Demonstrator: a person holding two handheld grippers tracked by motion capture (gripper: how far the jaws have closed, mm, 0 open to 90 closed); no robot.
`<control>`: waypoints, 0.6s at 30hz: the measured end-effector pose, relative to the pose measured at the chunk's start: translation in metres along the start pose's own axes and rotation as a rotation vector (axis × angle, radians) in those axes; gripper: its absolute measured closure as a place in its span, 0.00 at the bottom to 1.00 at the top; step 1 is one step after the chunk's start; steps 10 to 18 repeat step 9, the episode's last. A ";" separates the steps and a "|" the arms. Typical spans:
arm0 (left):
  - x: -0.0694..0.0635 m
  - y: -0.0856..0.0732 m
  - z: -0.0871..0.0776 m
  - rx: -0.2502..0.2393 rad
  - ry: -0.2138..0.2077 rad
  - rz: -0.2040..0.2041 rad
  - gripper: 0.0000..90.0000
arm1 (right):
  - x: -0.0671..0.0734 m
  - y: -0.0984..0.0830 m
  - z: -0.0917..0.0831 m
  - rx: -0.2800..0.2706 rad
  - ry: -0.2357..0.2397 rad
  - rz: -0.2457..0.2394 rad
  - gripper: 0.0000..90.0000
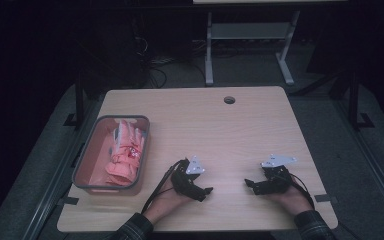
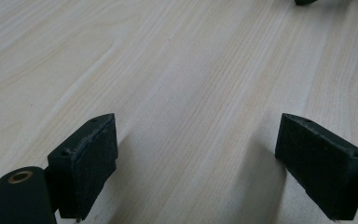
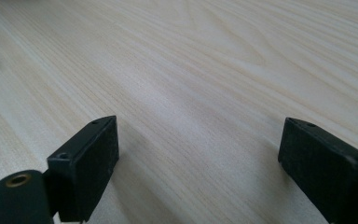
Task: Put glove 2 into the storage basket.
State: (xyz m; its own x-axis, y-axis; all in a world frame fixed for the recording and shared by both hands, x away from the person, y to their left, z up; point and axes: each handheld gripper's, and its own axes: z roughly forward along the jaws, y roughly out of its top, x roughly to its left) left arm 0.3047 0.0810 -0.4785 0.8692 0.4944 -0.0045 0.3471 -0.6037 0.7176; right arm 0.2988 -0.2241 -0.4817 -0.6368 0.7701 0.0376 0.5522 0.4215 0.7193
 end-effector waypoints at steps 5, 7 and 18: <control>0.000 0.000 0.000 -0.002 -0.004 0.005 0.14 | 0.000 0.000 0.000 0.000 0.001 -0.001 0.13; 0.000 0.000 0.000 -0.002 -0.004 0.004 0.14 | 0.000 0.000 0.000 0.000 0.002 -0.002 0.13; 0.000 0.000 0.000 -0.002 -0.004 0.004 0.14 | 0.000 0.000 0.000 0.000 0.002 -0.002 0.13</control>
